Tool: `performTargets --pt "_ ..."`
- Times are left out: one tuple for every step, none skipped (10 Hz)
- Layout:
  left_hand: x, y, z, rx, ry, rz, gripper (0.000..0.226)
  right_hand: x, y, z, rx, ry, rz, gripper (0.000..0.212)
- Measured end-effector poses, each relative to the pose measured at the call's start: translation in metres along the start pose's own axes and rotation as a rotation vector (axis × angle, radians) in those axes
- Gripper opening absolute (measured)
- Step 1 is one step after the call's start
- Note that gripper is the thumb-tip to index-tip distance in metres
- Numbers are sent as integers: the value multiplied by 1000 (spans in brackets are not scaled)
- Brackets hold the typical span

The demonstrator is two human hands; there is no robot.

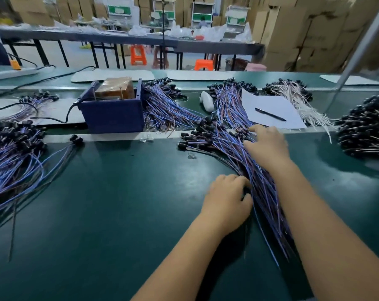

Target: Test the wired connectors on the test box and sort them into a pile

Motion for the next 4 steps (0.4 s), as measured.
performTargets --pt "0 -21 -20 125 165 -118 39 -9 17 -14 111 62 117 33" --pt "-7 -17 -21 34 212 -170 34 -21 36 -29 58 107 214 24" --pt "-13 0 4 -351 197 -98 28 -26 45 -36 61 105 211 22" --pt "-28 56 51 -421 -53 157 25 -28 50 -18 264 23 217 18"
Point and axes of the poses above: each hand's wrist, its own x-axis towards the middle knuckle, its own z-axis out of the back of the hand, y = z × x, the point moved 6 cm from there along x, towards the middle knuckle, and after that the axes turned 2 degrees about -z, right-handed, at the moved point
